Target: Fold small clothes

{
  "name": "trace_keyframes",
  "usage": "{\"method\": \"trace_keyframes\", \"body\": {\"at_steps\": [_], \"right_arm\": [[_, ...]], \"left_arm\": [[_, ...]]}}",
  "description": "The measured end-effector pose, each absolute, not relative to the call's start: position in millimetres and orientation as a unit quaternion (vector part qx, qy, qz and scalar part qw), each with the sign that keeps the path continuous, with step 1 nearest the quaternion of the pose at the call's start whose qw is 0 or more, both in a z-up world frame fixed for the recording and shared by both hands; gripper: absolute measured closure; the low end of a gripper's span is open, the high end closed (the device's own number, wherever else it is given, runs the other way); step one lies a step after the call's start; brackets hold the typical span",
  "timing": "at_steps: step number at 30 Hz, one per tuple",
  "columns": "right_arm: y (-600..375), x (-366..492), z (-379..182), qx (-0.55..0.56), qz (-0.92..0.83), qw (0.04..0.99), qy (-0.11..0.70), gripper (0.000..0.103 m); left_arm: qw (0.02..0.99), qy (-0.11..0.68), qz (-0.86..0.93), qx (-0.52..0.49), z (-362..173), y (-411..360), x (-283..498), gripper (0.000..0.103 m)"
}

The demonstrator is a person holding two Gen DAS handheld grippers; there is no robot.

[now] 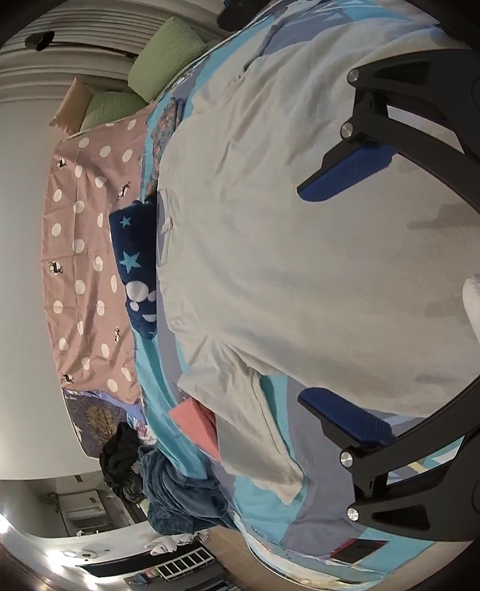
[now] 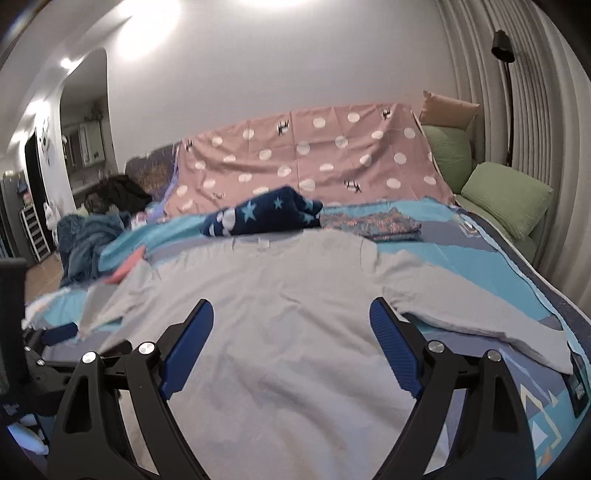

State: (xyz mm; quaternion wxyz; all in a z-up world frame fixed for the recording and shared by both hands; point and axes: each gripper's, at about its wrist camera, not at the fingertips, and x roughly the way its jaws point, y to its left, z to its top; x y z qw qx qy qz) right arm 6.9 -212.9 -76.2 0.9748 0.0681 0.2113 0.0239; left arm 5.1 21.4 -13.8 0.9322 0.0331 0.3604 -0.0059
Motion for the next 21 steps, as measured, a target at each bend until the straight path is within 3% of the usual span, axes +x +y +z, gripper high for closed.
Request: {"method": "trace_keyframes", "body": {"at_steps": [8,11,21], "right_arm": [[-206,10,-84,0.049,0.038,0.97,0.234,0.01],[-205,13,-88,0.049,0.039,0.967,0.247,0.007],[-198,12,-89,0.042,0.047,0.964,0.257,0.007]], "left_arm": [[0.927,0.372,-0.013,0.042,-19,23,6,0.003],[0.92,0.391,-0.035,0.016,-22,29,8,0.015],[0.918,0.395,-0.016,0.021,-26,33,8,0.016]]}}
